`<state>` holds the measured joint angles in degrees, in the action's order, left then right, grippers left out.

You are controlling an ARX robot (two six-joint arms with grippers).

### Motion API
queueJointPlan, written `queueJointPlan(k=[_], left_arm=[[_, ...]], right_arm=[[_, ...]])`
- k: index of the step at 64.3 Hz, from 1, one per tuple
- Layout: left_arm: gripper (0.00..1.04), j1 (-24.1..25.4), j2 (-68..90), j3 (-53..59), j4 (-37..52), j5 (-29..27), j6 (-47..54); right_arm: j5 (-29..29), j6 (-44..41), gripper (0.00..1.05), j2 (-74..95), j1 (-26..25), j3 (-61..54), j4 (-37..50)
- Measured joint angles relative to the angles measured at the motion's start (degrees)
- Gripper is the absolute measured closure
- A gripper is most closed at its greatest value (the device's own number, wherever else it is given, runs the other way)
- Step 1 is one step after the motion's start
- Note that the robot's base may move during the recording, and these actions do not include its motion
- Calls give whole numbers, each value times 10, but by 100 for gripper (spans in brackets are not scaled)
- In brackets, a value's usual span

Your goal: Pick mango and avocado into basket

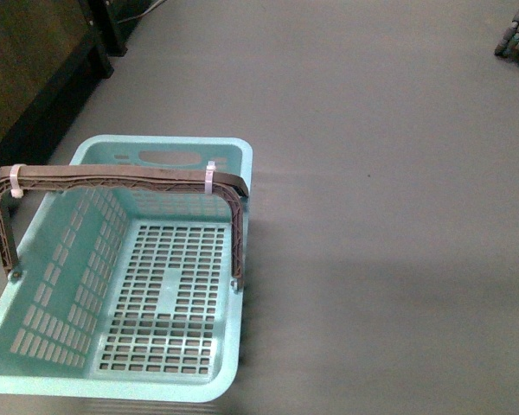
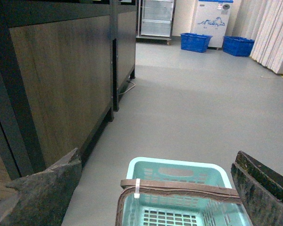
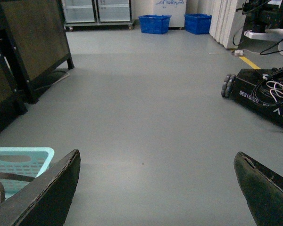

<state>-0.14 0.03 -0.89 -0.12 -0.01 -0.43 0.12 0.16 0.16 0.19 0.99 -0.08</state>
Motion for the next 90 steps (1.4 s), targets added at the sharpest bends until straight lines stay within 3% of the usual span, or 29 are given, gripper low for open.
queueJointPlan(k=[35,42,48,57,70,75,90], left_arm=[[8,0,3,-1,-4,-4,-4],[8,-4,110,-68,-188,-46,-233],[8,-7,149,-69,-214,-40,-431],[8,-17,252,-73,-119,-43,-593],[8,-62,575,-109,171,-75,-746],[8,-88,787,-170,293,-82,-805],[8,-116,1042,-316,303,-91,-862]], right_arm=[[0,0,9,0,0,0,0],[0,0,9,0,0,0,0],[0,0,9,0,0,0,0],[0,0,9,0,0,0,0],[0,0,9,0,0,0,0],[0,0,9,0,0,0,0],[0,0,9,0,0,0,0]])
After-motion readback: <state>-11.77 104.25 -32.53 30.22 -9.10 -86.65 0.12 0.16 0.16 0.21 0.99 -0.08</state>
